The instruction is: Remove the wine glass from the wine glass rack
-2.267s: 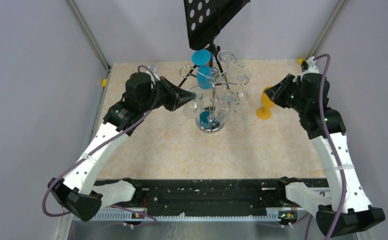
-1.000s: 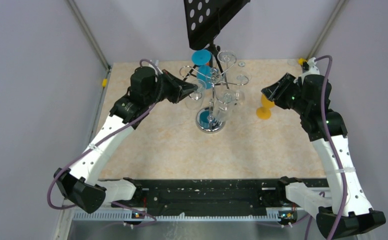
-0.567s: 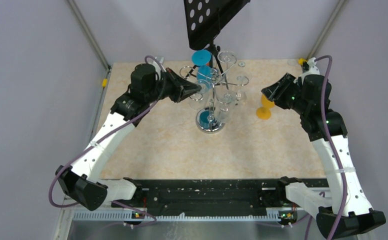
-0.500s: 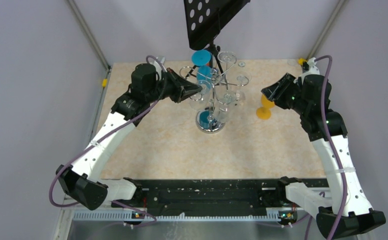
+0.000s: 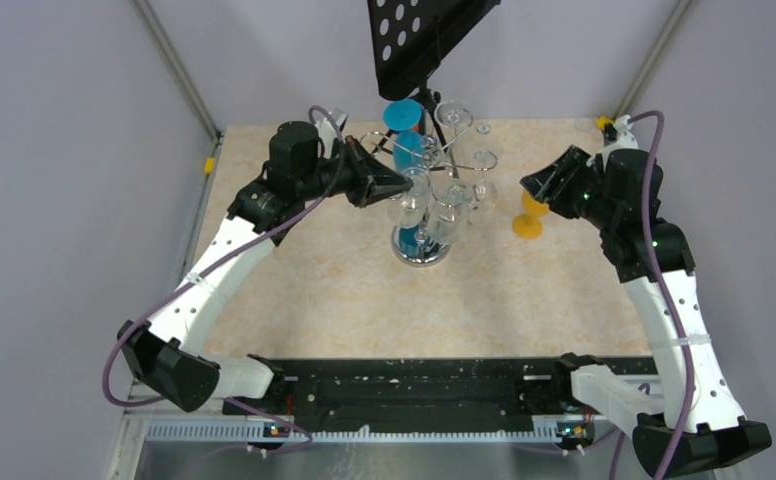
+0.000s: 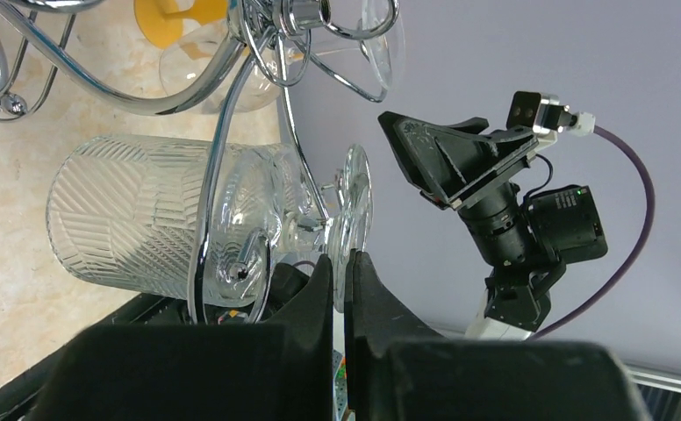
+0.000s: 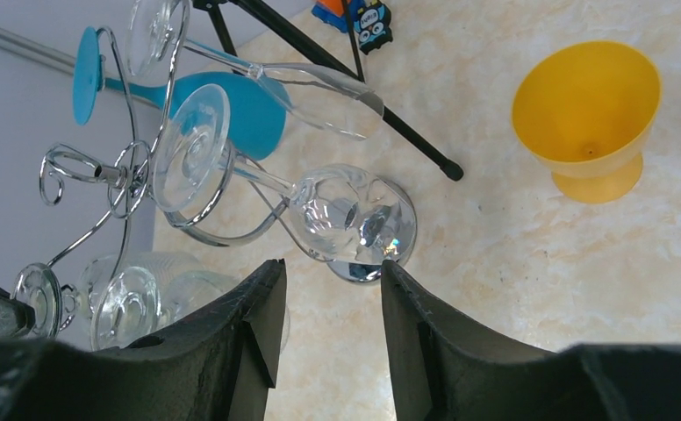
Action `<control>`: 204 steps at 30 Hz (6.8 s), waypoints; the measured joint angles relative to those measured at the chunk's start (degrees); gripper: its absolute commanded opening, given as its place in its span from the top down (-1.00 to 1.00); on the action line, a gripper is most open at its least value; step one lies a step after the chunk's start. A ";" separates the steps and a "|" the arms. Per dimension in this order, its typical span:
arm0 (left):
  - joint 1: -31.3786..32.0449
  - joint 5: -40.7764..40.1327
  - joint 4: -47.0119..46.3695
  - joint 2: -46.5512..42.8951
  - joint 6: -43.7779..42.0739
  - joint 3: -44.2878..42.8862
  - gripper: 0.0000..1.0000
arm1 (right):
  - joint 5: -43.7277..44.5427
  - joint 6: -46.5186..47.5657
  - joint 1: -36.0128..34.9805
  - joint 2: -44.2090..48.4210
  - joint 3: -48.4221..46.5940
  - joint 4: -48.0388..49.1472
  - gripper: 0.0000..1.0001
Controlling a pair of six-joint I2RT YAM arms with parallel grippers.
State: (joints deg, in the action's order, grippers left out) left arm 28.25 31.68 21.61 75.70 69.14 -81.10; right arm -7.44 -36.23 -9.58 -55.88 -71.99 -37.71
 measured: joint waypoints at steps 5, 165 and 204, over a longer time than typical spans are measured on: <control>0.02 0.74 1.46 0.04 -1.62 -0.42 1.00 | -0.33 -0.24 0.00 0.02 0.00 0.00 -0.02; 6.84 -14.27 16.20 -12.07 -35.91 -12.37 -0.88 | 8.76 15.19 21.92 -30.53 1.27 -5.03 1.00; 3.65 -14.19 16.70 -8.79 -36.33 -14.51 -0.89 | 0.96 15.85 20.79 -23.74 -9.05 -4.70 0.13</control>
State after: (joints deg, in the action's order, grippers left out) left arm 31.90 17.50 38.30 66.92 32.82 -95.61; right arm -6.48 -20.38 11.20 -79.61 -81.03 -42.41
